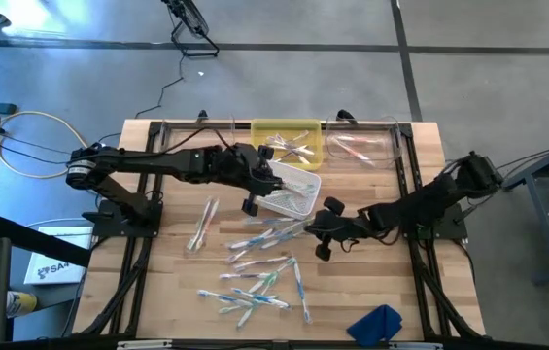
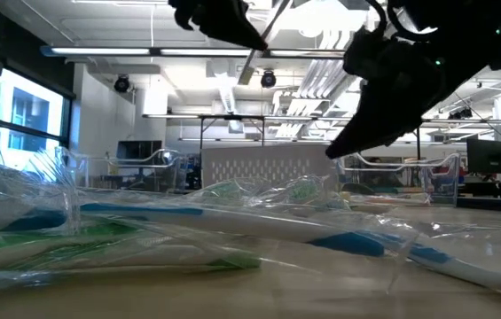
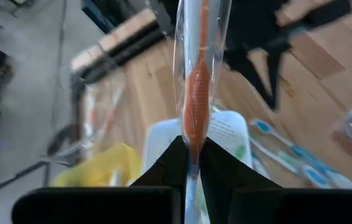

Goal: Pick & Place Toothbrushes
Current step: Put the orange toothbrush into the right transparent bin

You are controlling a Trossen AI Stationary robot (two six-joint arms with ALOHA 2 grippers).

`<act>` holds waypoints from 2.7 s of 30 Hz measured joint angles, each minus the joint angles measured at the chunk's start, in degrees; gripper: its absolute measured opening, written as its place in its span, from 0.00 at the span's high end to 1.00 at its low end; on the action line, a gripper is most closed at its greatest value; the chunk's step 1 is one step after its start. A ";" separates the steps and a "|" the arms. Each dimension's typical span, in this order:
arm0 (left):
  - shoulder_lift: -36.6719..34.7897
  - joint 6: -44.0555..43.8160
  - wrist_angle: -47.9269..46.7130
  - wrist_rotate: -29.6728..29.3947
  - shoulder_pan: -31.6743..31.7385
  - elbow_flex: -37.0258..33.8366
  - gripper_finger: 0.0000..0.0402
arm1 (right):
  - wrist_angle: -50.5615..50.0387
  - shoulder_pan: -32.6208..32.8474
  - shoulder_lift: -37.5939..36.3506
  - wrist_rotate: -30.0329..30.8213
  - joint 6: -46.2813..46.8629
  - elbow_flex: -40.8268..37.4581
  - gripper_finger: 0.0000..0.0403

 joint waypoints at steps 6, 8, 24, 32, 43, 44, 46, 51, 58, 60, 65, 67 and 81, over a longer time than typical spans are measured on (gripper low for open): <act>0.00 1.23 1.74 -2.71 0.00 1.58 0.95 | 7.38 -0.88 5.12 0.37 -1.30 -0.05 0.99; 0.00 1.23 3.29 -2.73 0.02 1.66 0.95 | 9.21 -1.29 6.81 0.65 -1.07 0.02 0.99; 0.00 0.77 7.58 -2.87 0.02 1.68 0.95 | 9.19 -0.51 10.00 18.76 5.06 -0.03 0.99; 0.00 0.77 8.81 -2.87 0.02 1.68 0.95 | 4.51 -0.41 10.00 23.54 9.73 -0.03 0.99; 0.00 0.77 11.25 -2.85 0.02 1.68 0.95 | 1.34 1.83 -1.32 16.60 0.97 -0.03 1.00; 0.00 0.77 12.12 -2.85 0.02 1.68 0.95 | 0.81 1.89 -3.05 16.60 0.06 -0.03 1.00; 0.00 0.77 13.79 -2.85 0.02 1.68 0.95 | -0.74 1.80 -6.41 16.81 -1.93 0.00 1.00; 0.00 0.47 15.96 -2.81 1.15 1.68 0.95 | -5.15 0.89 -14.19 16.70 -7.11 -0.03 1.00; 0.00 -4.08 15.26 -3.00 4.68 1.68 0.95 | -12.01 -2.99 -23.11 9.08 -11.15 -0.03 1.00; 0.00 -4.80 15.26 -3.15 5.23 1.68 0.95 | -13.60 -3.94 -25.01 9.02 -12.37 -0.02 1.00; 0.00 -7.43 15.28 -3.17 5.37 1.66 0.95 | -15.27 -7.24 -28.67 7.26 -15.89 -0.03 1.00; 0.00 -8.65 15.27 -3.16 5.20 1.66 0.95 | -15.18 -8.96 -29.89 5.04 -17.25 -0.03 1.00; 5.70 -18.53 15.53 -1.17 5.20 1.60 0.95 | -13.39 -22.59 -31.62 -14.45 -23.83 -0.03 1.00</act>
